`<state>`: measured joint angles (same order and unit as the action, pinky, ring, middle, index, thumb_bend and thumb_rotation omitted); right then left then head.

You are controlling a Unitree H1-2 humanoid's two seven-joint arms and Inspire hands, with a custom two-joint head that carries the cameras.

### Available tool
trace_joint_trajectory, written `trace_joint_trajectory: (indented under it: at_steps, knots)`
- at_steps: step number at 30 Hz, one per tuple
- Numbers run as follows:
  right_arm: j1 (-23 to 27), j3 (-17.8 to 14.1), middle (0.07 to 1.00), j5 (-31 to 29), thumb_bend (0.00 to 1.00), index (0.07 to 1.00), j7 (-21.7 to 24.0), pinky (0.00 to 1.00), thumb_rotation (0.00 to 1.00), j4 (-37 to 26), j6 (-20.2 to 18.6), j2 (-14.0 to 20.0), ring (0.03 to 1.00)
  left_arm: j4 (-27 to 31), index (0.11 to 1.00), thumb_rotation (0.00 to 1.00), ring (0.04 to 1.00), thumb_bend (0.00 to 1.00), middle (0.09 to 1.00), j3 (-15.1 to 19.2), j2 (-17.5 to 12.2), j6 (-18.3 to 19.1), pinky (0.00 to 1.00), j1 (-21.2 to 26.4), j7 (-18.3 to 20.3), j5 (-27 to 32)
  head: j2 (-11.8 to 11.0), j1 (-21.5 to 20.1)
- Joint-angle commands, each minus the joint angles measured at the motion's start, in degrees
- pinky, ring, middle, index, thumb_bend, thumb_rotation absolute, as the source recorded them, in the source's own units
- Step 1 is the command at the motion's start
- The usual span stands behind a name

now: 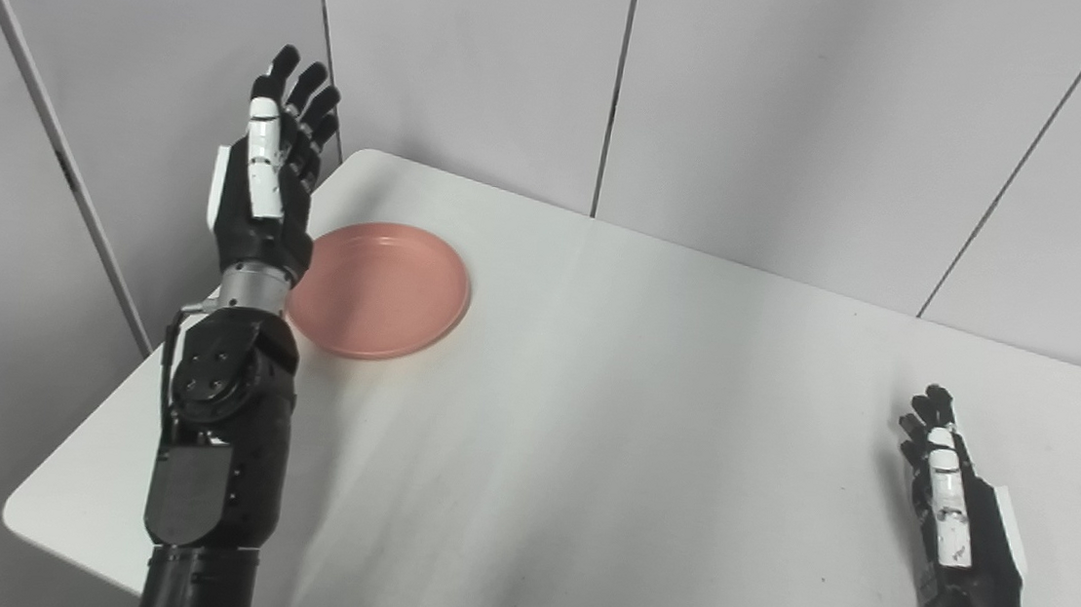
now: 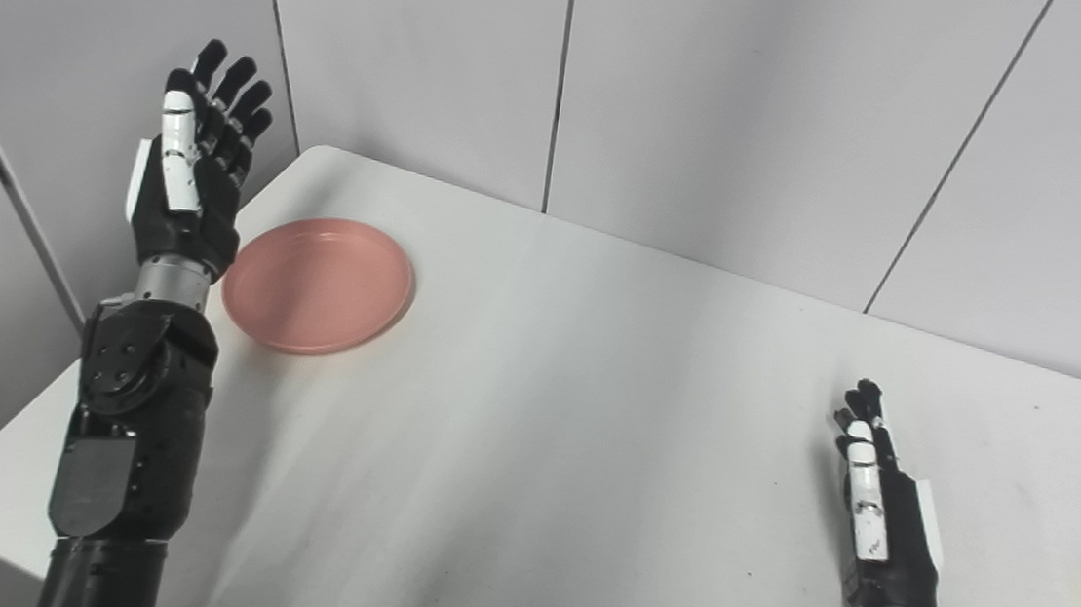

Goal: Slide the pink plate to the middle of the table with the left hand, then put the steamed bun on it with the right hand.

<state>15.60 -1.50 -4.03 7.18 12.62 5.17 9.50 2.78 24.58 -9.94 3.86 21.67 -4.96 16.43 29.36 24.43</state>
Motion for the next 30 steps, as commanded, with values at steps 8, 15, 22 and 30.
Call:
trace_joint_trajectory:
  at_steps: [8, 15, 22, 30]
  knots:
    - [-2.12, -0.69, 0.976, -0.18, 0.10, 0.983, 0.27, 0.99, 1.00, 1.26, 0.48, 0.48, 0.965, -4.74, 0.934, 1.00, 0.916, 0.54, 0.931, 2.25, -2.83, -4.86, 0.94, 2.65, -1.33, 1.10, 0.09, 0.08]
    - [-2.03, -0.69, 0.980, -0.25, 0.09, 0.988, 0.41, 1.00, 1.00, 1.26, 0.49, 0.51, 0.970, -9.55, 0.930, 1.00, 0.912, 0.52, 0.926, 3.56, -3.77, -6.53, 0.94, 3.07, -1.79, 2.46, 0.03, 0.34]
    - [-2.06, -0.77, 0.984, -0.50, 0.09, 0.994, 0.54, 1.00, 1.00, 1.11, 0.15, 0.48, 0.972, -13.14, 0.933, 1.00, 0.918, 0.52, 0.930, 3.99, -4.81, -7.62, 0.96, 3.32, -1.51, 3.38, 0.11, 0.40]
    - [-2.08, -0.63, 0.981, -0.03, 0.08, 0.991, 0.53, 1.00, 1.00, 1.12, 0.53, 0.60, 0.972, -15.81, 0.939, 1.00, 0.929, 0.50, 0.938, 3.98, -5.39, -6.83, 0.97, 3.59, -1.58, 4.97, 0.24, 0.50]
